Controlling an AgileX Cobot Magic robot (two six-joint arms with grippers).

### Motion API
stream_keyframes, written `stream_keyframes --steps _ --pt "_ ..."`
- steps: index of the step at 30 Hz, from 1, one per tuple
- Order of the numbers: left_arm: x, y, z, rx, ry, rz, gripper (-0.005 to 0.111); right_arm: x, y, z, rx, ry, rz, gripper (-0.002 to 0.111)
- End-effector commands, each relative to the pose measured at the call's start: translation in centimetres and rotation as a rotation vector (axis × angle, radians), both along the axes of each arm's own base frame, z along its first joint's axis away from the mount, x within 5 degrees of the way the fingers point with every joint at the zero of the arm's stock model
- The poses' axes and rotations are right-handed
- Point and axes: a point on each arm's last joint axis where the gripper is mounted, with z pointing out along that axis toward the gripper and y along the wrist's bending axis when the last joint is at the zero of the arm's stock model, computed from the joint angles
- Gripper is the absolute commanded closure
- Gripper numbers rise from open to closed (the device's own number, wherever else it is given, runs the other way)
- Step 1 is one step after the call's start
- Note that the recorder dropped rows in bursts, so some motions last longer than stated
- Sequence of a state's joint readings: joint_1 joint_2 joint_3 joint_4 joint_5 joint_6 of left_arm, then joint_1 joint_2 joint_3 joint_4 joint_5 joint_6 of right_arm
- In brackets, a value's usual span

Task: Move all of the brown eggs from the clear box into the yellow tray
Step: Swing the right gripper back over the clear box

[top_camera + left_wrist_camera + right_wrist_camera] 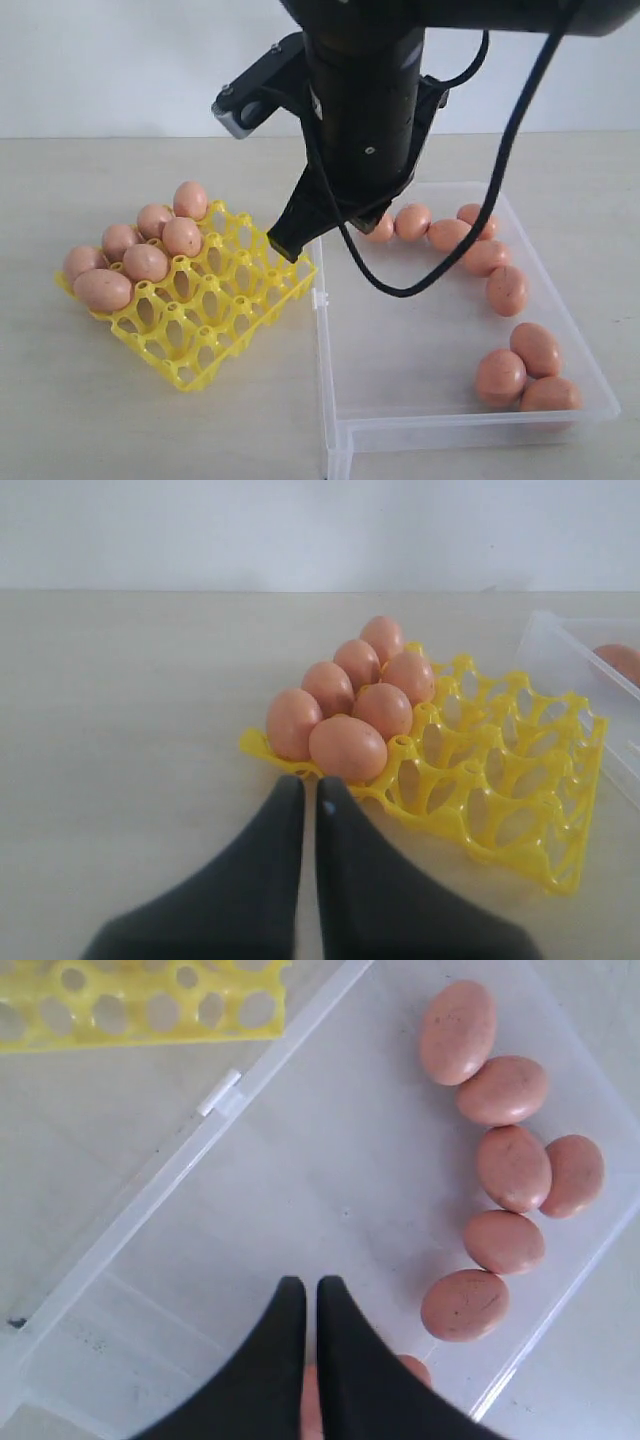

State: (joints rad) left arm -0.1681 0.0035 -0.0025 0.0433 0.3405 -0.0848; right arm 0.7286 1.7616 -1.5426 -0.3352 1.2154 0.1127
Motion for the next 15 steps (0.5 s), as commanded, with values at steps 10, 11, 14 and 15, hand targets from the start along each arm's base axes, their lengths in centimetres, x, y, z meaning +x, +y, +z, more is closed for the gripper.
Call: stream_keyframes --steps 10,11,14,15 --pt "0.0 0.0 0.0 -0.004 -0.003 -0.005 0.103 2.4 -4.0 5.2 -0.336 -0.527 -0.107 0.109" --pt "0.0 0.0 0.0 -0.004 -0.003 -0.005 0.103 2.6 -4.3 5.6 -0.366 -0.557 -0.108 0.109" --pt "0.0 0.0 0.0 -0.004 -0.003 -0.005 0.103 3.8 -6.5 5.8 -0.401 -0.564 -0.169 0.109" --pt "0.0 0.0 0.0 -0.004 -0.003 -0.005 0.103 4.2 -7.4 5.5 -0.391 -0.538 -0.2 0.109"
